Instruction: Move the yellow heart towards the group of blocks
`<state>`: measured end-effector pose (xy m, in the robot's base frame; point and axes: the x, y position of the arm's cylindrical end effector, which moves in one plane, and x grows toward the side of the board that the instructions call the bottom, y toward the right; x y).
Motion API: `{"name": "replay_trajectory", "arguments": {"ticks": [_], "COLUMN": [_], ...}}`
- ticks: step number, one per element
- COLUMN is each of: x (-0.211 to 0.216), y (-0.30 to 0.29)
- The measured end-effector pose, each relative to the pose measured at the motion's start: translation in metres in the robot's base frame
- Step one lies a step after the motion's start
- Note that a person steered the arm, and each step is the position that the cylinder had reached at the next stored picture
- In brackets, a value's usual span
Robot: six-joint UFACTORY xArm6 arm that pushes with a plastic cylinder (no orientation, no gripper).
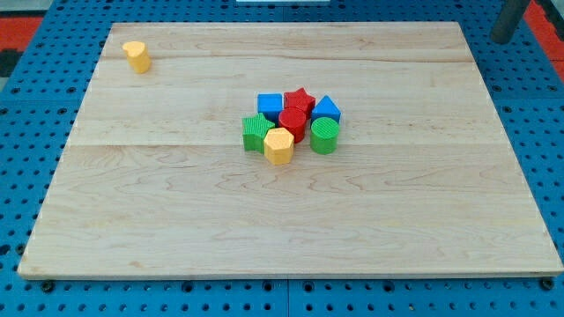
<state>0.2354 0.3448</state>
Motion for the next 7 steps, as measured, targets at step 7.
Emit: {"name": "replay_trajectory", "arguments": {"ticks": [7], "x": [-0.044], "y": [-0.411]}}
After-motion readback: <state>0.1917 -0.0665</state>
